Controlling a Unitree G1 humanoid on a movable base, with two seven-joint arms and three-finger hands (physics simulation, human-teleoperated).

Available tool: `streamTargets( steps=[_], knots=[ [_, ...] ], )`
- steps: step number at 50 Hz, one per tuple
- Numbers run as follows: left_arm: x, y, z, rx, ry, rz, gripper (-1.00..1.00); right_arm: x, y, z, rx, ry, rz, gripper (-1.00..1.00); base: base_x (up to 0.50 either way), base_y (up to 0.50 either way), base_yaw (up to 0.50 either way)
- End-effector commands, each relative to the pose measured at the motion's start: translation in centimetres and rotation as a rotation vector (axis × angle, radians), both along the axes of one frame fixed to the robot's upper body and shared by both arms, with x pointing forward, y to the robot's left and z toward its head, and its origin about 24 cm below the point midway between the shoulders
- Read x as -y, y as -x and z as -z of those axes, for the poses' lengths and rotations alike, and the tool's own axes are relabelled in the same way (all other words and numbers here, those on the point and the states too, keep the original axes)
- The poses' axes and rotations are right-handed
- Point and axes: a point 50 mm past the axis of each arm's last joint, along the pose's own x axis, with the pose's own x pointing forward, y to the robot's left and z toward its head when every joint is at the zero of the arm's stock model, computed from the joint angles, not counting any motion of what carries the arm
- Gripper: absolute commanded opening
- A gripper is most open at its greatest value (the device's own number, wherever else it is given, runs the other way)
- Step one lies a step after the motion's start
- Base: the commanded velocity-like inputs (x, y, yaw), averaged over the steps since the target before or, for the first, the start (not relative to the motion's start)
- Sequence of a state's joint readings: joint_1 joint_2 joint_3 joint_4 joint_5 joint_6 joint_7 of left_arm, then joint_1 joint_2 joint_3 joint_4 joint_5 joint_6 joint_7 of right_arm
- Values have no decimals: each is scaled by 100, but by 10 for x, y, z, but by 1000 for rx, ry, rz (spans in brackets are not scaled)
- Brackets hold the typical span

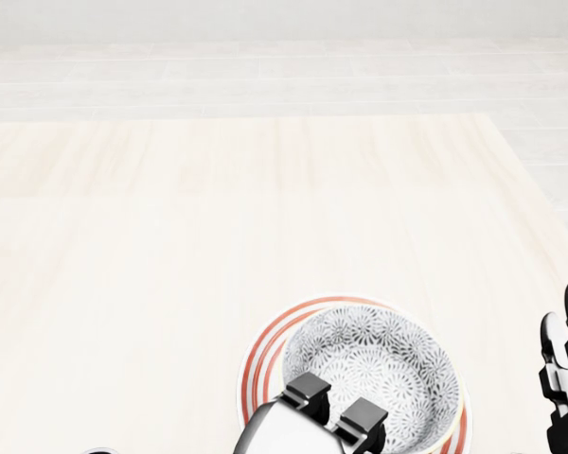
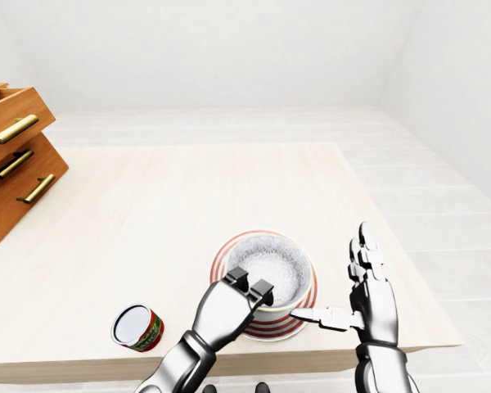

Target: Put the bowl on the plate.

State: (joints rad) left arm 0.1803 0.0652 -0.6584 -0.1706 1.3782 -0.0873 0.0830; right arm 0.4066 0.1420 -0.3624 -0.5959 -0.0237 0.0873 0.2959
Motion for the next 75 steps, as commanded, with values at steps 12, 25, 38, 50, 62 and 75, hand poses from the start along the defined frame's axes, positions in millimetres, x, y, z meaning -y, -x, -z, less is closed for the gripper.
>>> streamTargets(
  steps=[12,25,38,50,62,75],
  knots=[
    [-1,0,2,28,-16,-5,-55,0,2,4,-18,-11,4,100,0,0,0],
    [-2,2,8,13,-26,-9,-50,0,1,4,-18,-12,3,100,0,0,0],
    [-2,1,13,0,-36,-11,-29,0,3,4,-21,-12,4,100,0,0,0],
    [-2,3,15,-15,-39,-7,-24,0,3,1,-7,-5,3,100,0,0,0],
    [-1,2,12,-23,-32,-2,-8,0,1,-5,17,11,0,100,0,0,0],
    [-2,3,8,-26,-30,0,9,-1,-2,-3,11,8,-4,100,0,0,0]
  ],
)
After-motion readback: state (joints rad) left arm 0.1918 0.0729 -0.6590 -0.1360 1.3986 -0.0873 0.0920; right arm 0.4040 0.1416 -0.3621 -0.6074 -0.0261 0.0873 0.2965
